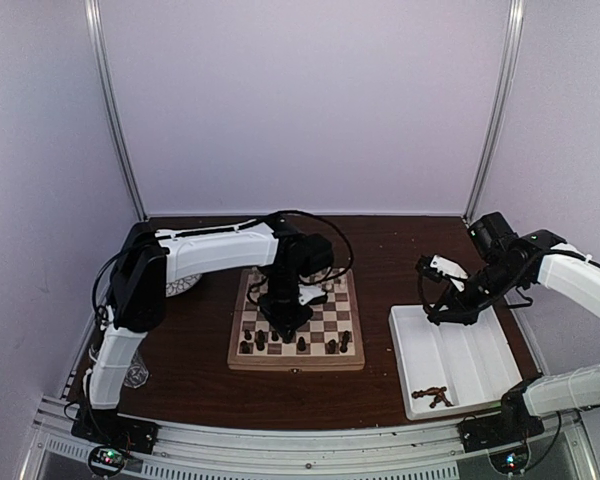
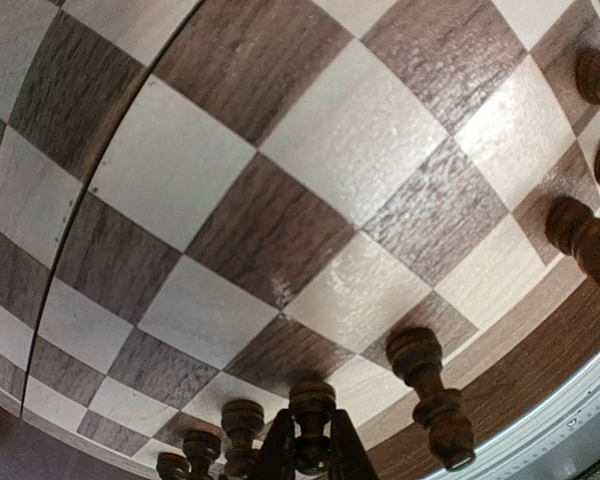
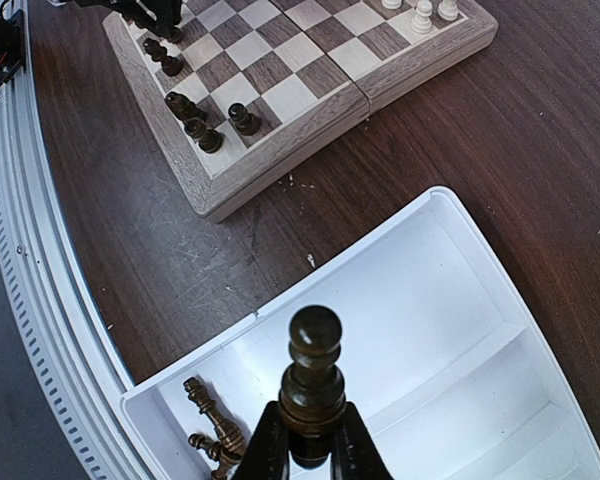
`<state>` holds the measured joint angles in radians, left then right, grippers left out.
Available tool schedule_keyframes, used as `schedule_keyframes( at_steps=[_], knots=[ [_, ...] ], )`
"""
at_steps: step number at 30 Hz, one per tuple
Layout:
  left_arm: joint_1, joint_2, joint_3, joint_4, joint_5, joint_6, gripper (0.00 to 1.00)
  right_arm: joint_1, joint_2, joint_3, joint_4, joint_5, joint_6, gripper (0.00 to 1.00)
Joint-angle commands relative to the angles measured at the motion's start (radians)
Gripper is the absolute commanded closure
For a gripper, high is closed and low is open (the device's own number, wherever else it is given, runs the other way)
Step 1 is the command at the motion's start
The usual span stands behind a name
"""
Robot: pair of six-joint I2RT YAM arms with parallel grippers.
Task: Set up the chess pieces on the board
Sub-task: Place the pawn at e7.
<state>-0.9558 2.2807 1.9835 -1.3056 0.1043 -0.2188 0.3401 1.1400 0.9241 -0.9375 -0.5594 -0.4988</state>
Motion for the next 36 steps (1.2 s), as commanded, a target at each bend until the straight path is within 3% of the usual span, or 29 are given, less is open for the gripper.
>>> schedule_keyframes(
  at_steps=[1,18,30,36],
  knots=[
    [0.013,0.019,0.029,0.026,-0.018,-0.01,0.91,-0.009,0.004,-0.012,0.014,0.01,-0.007,0.97],
    [0.021,0.049,0.058,0.036,-0.013,-0.01,0.86,-0.01,0.004,-0.011,0.012,0.006,-0.009,0.97],
    [0.02,0.02,0.1,-0.015,-0.011,-0.013,0.69,-0.013,0.001,-0.011,0.012,0.003,-0.009,0.97],
    [0.02,-0.111,0.162,-0.015,-0.144,-0.029,0.62,-0.013,-0.002,-0.012,0.008,-0.014,-0.02,0.97]
  ],
)
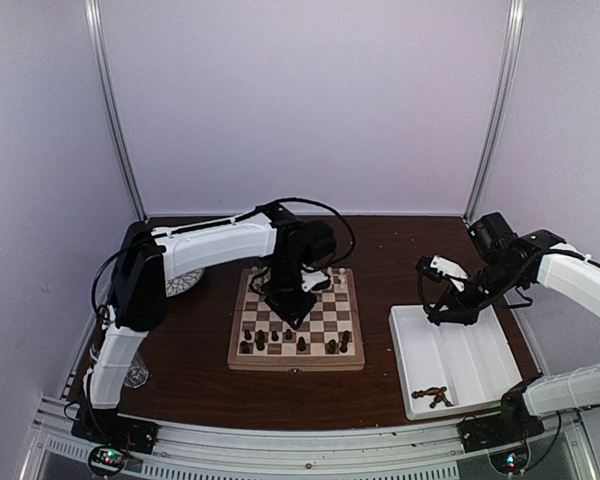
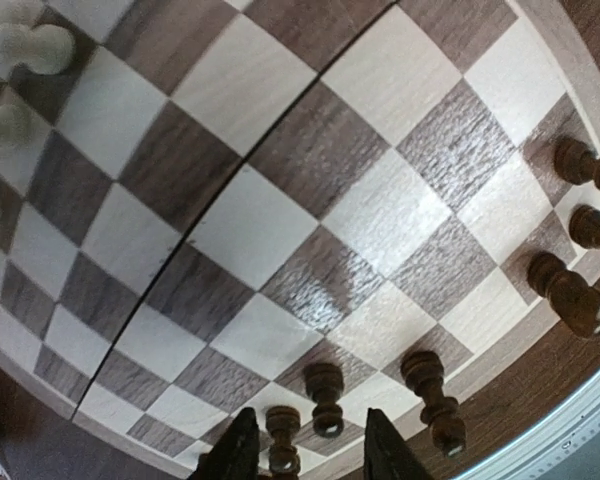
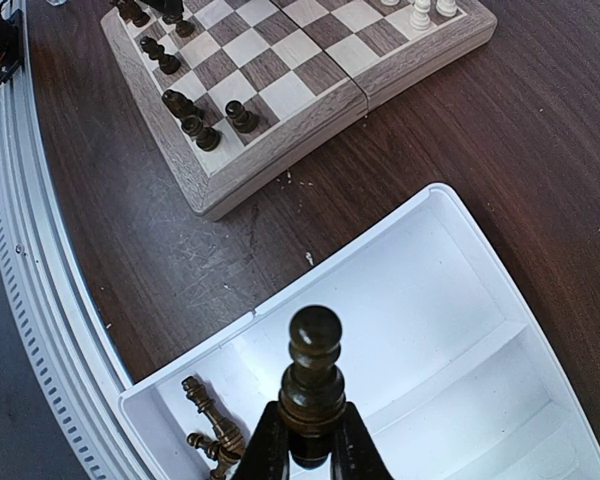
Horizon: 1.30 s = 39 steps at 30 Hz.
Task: Set up the chess pieces on the board
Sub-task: Place the pawn at e7, then pass from the right arm to the left
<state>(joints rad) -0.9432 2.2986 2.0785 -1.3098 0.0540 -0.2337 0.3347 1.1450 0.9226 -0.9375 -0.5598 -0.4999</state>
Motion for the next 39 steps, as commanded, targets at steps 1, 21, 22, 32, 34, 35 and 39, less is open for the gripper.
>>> schedule_keyframes(
  at_steps=[1,21,22,32,34,35,39],
  knots=[
    [0.009,-0.156,0.067,0.019,-0.084,-0.017,0.62,-0.008,-0.007,-0.008,0.004,-0.029,-0.023,0.97],
    [-0.096,-0.145,-0.086,0.933,0.503,-0.478,0.51,-0.002,-0.049,0.001,-0.046,-0.2,-0.092,0.95],
    [-0.103,-0.128,-0.068,0.934,0.505,-0.486,0.51,-0.001,-0.05,0.001,-0.046,-0.203,-0.092,0.95],
    [-0.149,-0.008,0.021,1.013,0.566,-0.569,0.55,0.01,-0.036,0.004,-0.052,-0.217,-0.101,0.95],
    [-0.156,0.004,0.032,1.019,0.568,-0.576,0.55,0.013,-0.032,0.005,-0.052,-0.218,-0.101,0.95],
    [-0.156,0.008,0.036,1.02,0.567,-0.577,0.56,0.013,-0.032,0.005,-0.052,-0.218,-0.101,0.95],
    [-0.158,0.017,0.039,1.028,0.566,-0.583,0.64,0.015,-0.036,0.004,-0.052,-0.218,-0.102,0.95]
  ],
)
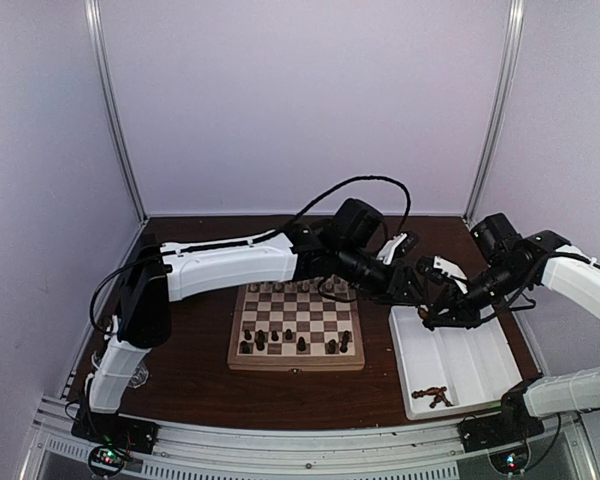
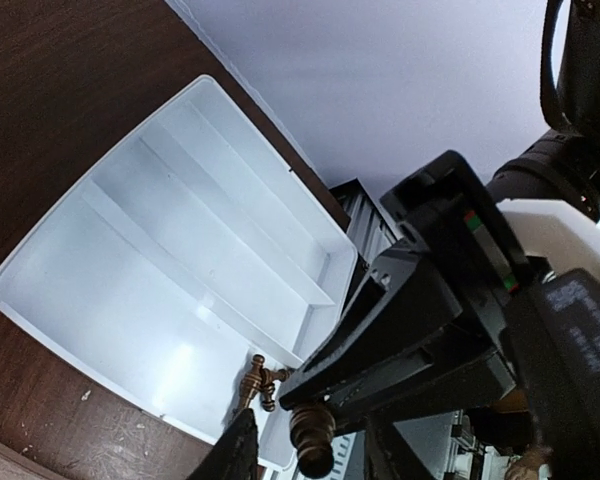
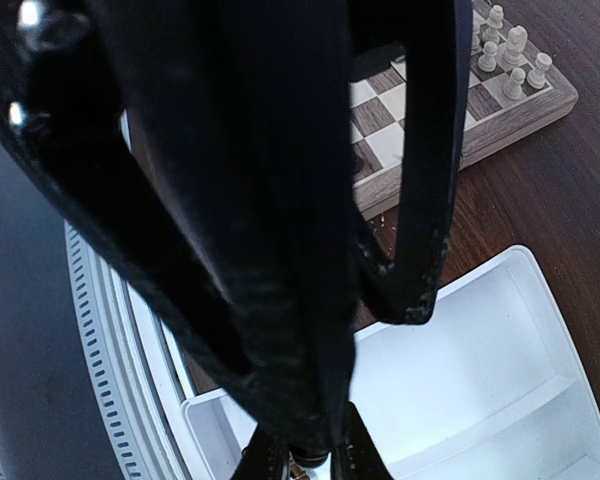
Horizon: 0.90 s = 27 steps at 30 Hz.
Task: Set up the chess pieces on the board
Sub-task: Pass from the right arm to the left
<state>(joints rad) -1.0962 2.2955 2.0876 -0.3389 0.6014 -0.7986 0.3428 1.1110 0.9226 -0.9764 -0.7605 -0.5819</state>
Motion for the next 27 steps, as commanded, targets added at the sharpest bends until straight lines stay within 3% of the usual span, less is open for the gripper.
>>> schedule_keyframes(
  at_steps=[1,10,16,22,27],
  knots=[
    [-0.004,0.021,0.03,0.056,0.019,-0.016,0.67,0.008,-0.003,0.004,-0.013,-0.017,-0.019,0.95],
    [-0.005,0.022,0.034,0.024,0.013,-0.005,0.81,0.008,0.0,0.004,-0.01,-0.011,-0.018,0.95],
    [-0.002,-0.009,0.031,0.004,-0.012,0.035,0.98,0.009,0.003,0.002,-0.006,0.001,-0.014,0.95],
    [0.015,-0.091,-0.008,-0.09,-0.085,0.141,1.0,0.008,0.007,0.001,-0.002,0.011,-0.01,0.95],
    [0.038,-0.176,-0.082,-0.274,-0.249,0.289,1.0,0.009,0.007,-0.001,-0.001,0.015,-0.01,0.95]
  ],
)
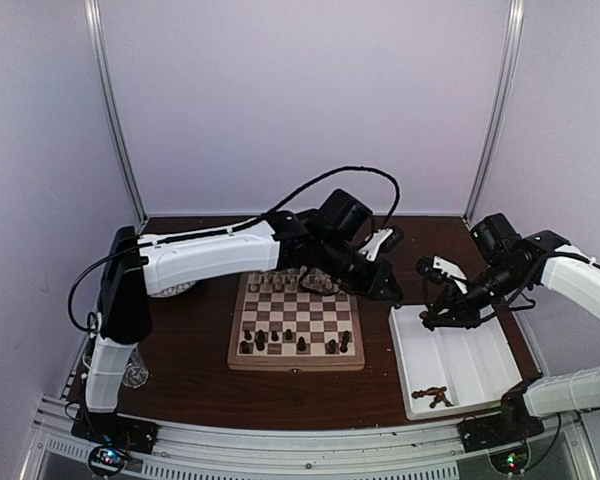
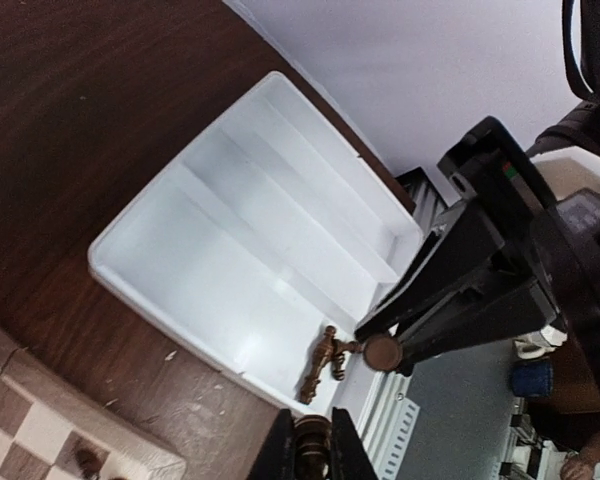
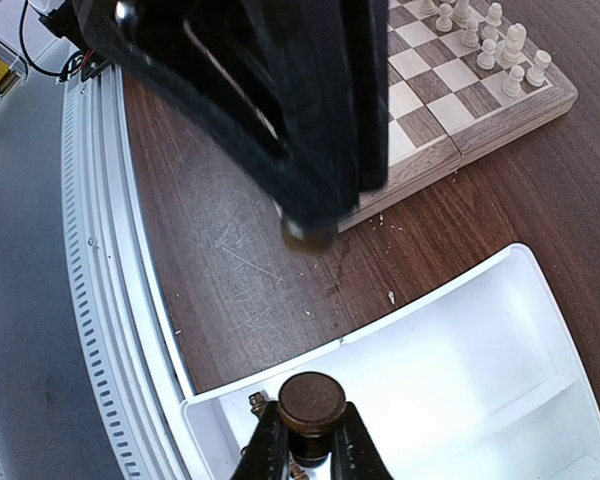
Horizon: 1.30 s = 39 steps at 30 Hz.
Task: Set up the chess pieces on the board
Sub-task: Pass from the right arm to the left, then place the pawn on d7.
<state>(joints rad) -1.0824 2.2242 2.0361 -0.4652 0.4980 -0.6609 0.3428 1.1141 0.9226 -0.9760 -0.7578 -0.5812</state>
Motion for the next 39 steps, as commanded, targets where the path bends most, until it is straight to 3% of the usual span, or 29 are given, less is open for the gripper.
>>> schedule_keyframes(
  at_steps=[1,6,12,39],
  knots=[
    [0.025,-0.11,-0.036,-0.2,-0.193,0.181,1.0,0.009,0.003,-0.001,0.0,0.012,-0.011,0.95],
    [0.027,-0.127,-0.091,-0.356,-0.4,0.275,1.0,0.008,0.004,-0.001,-0.001,0.013,-0.01,0.95],
    [0.026,-0.128,-0.172,-0.393,-0.548,0.306,1.0,0.008,0.007,-0.001,0.0,0.015,-0.01,0.95],
    [0.039,-0.061,-0.246,-0.442,-0.592,0.276,1.0,0.009,0.012,-0.001,0.0,0.016,-0.01,0.95]
  ],
)
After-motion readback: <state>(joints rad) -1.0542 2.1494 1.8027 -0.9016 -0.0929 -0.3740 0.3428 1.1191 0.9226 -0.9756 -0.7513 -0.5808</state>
